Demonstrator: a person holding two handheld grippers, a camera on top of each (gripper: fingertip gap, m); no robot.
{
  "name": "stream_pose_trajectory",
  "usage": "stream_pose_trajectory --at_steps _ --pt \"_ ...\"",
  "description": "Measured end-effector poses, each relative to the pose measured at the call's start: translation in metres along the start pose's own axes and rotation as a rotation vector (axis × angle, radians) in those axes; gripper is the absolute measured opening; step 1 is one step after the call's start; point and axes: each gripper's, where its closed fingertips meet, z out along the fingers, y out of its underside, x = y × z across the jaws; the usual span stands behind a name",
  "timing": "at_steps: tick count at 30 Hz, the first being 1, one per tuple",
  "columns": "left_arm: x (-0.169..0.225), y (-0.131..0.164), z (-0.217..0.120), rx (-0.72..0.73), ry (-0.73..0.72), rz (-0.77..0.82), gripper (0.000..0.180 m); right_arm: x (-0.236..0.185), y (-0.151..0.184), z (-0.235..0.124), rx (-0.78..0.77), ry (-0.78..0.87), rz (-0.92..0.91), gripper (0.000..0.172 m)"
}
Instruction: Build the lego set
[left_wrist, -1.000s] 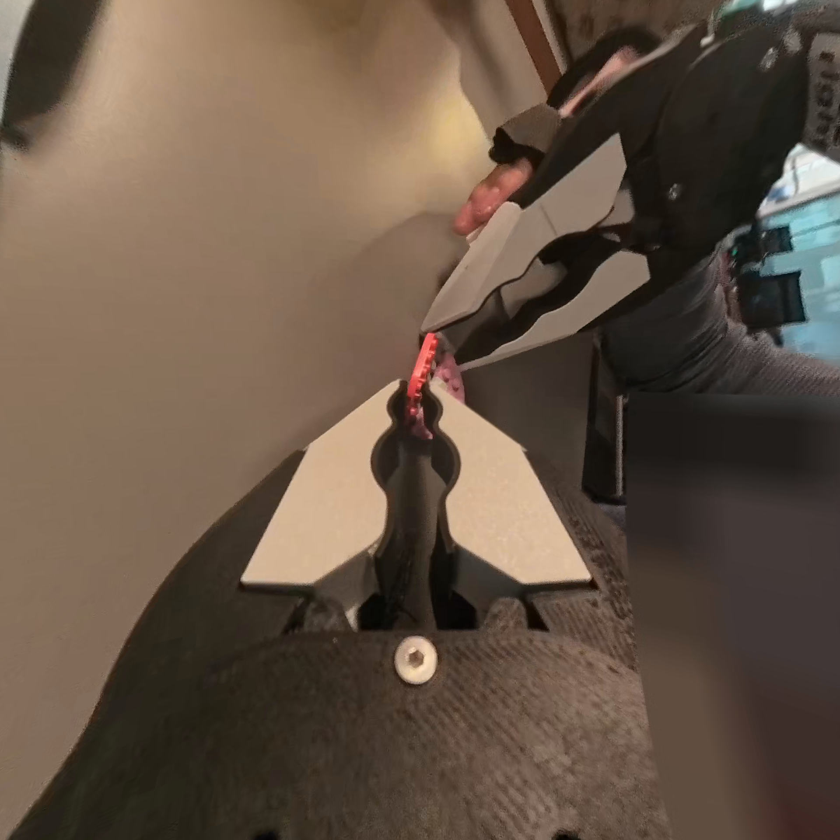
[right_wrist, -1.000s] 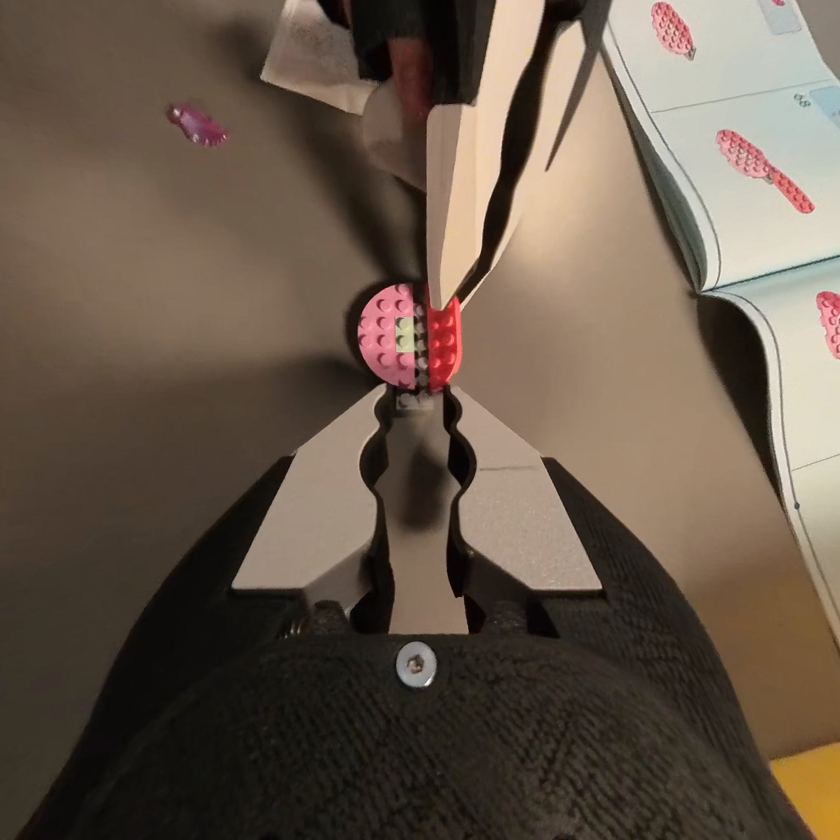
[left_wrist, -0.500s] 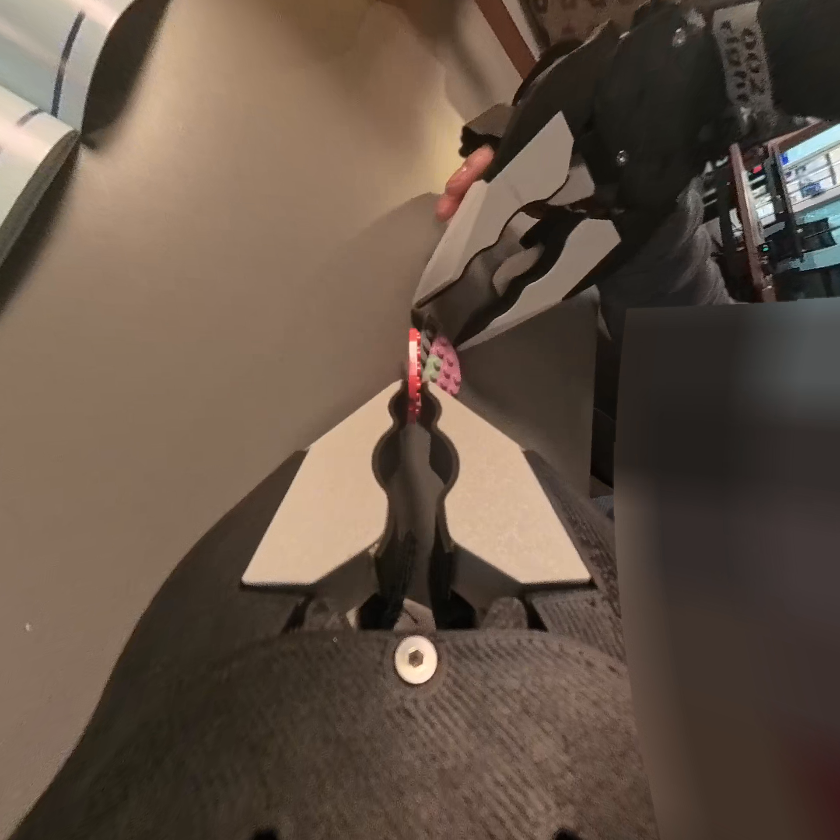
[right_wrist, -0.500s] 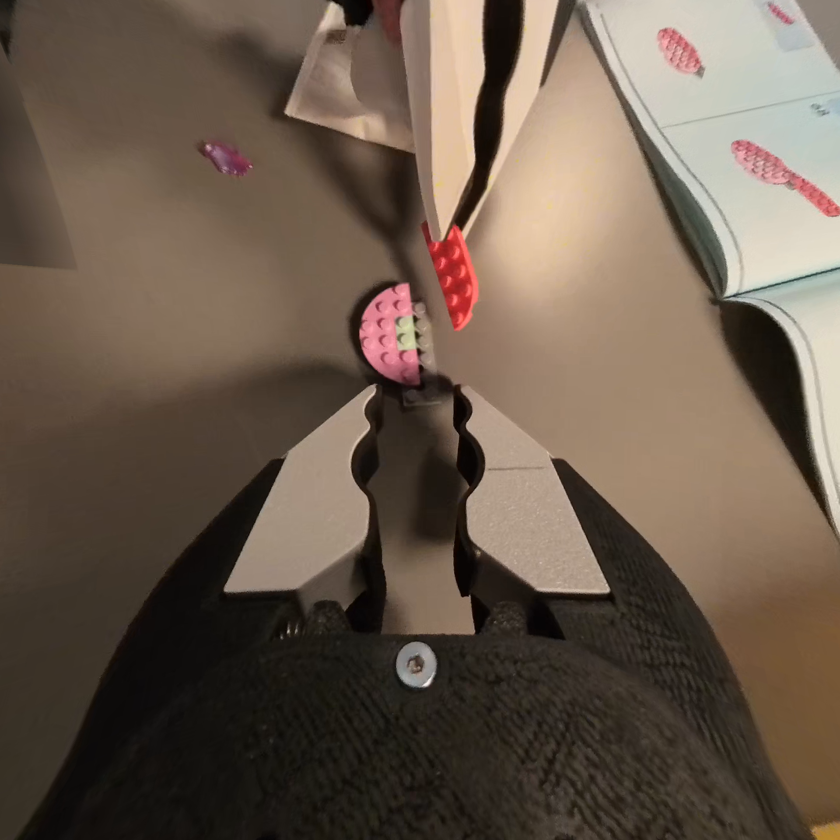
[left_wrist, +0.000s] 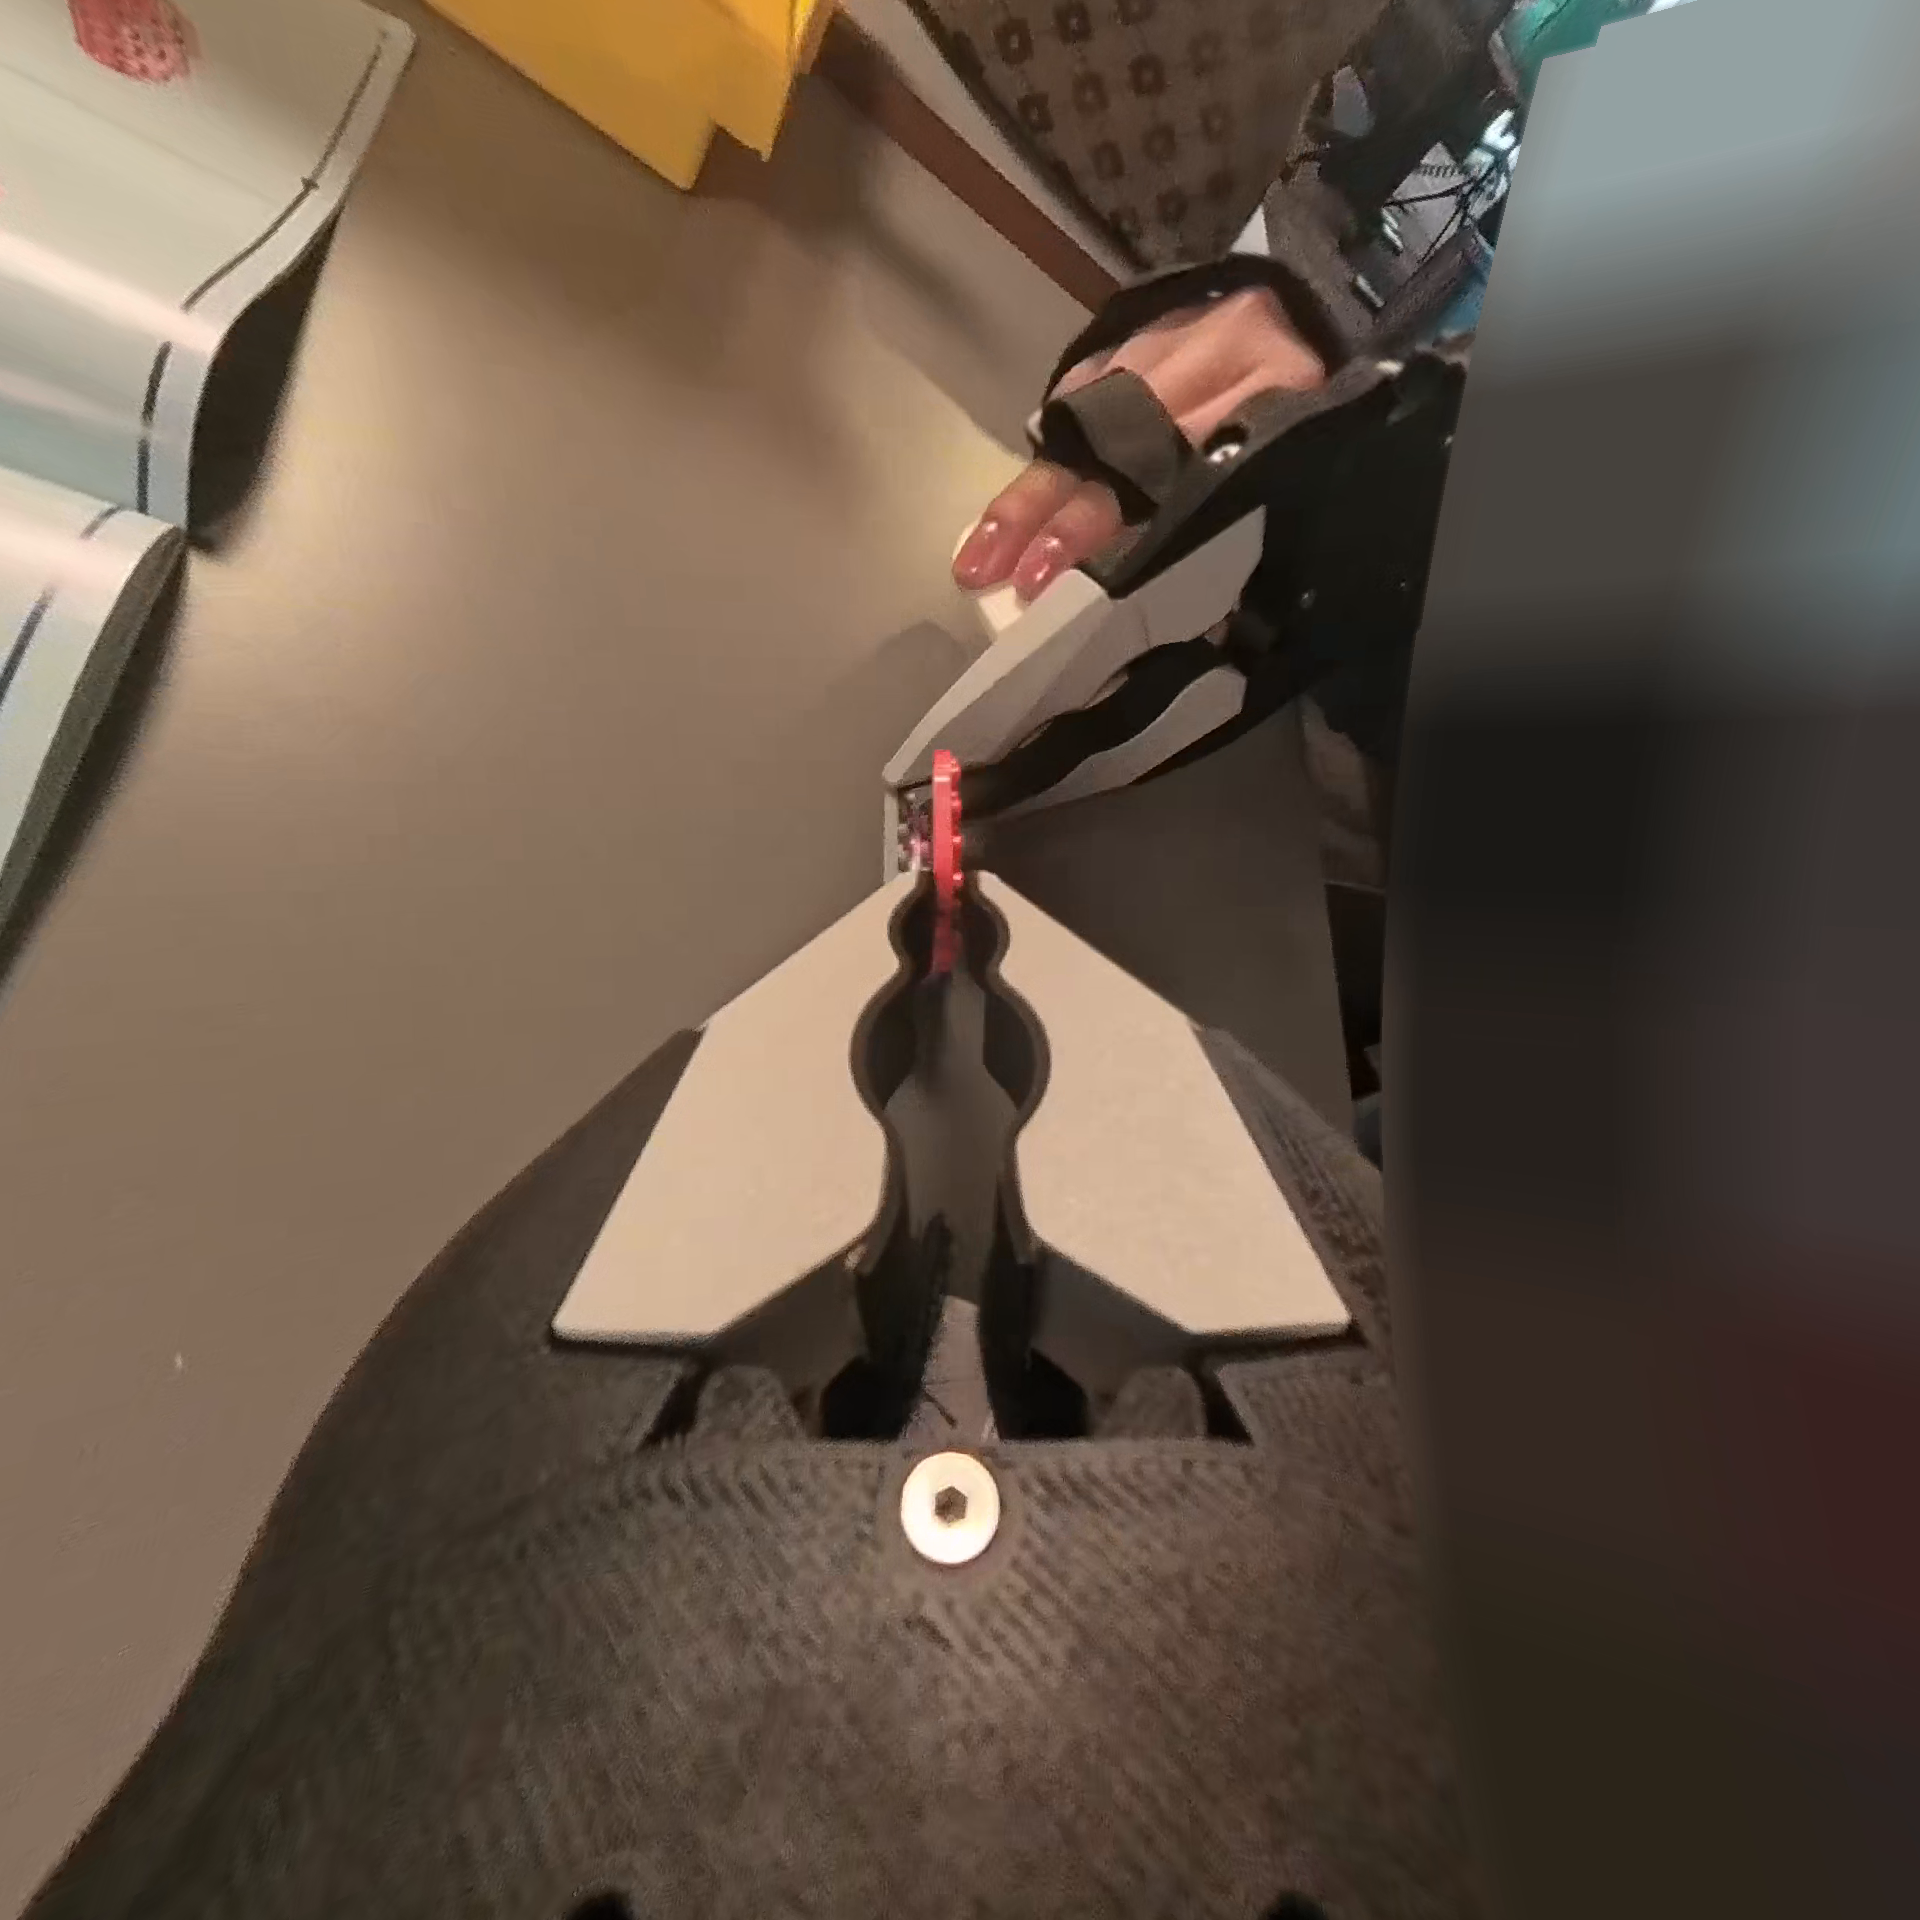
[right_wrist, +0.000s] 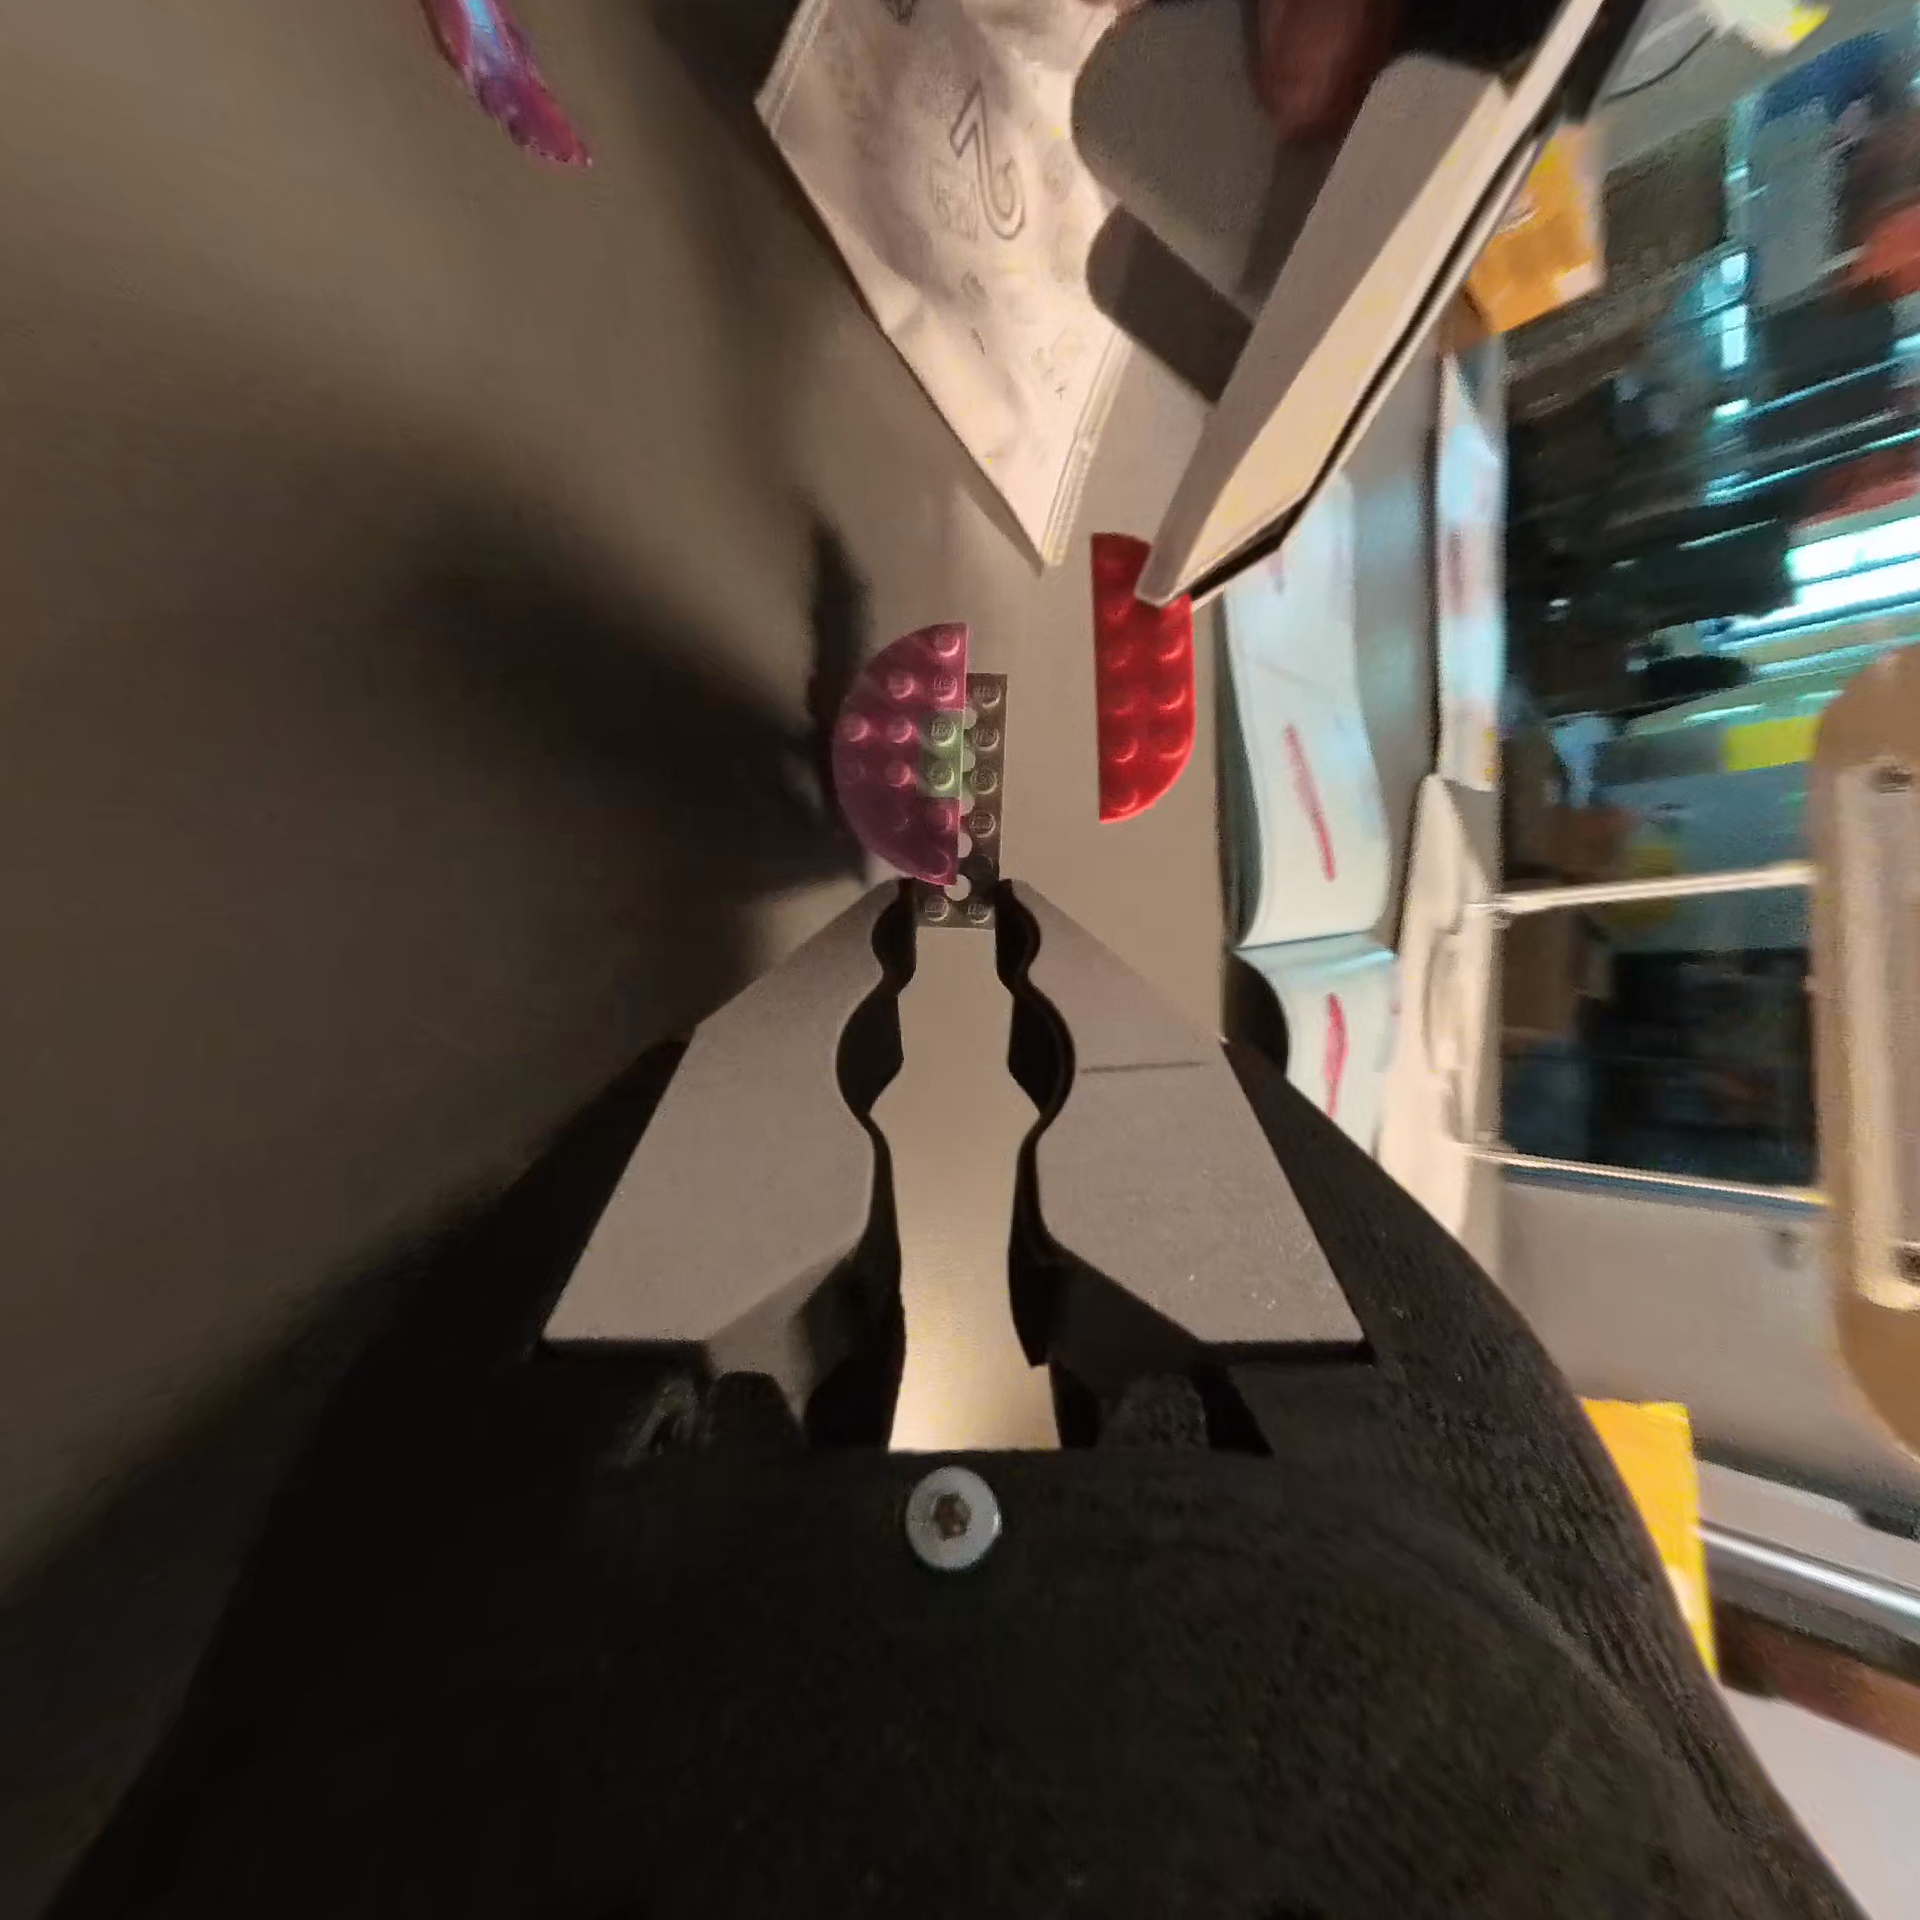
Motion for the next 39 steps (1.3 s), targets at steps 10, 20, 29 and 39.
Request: stream_pose_trajectory --at_steps 10,20,29,39 --pt "0.006 0.003 -0.001 -0.027 -0.075 0.142 0.003 0.017 -0.015 -0.01 -0.008 0.179 -0.079 0.013" --pt "0.004 0.005 -0.001 -0.118 -0.113 0.206 0.004 0.018 -0.022 -0.011 0.003 0.175 -0.094 0.013" --pt "0.002 0.004 -0.002 -0.103 -0.136 0.189 0.007 0.019 -0.022 -0.011 0.019 0.157 -0.058 0.013" --pt "0.007 -0.011 -0.018 0.059 -0.328 0.466 0.058 0.02 -0.018 -0.014 0.043 0.071 0.058 0.013"
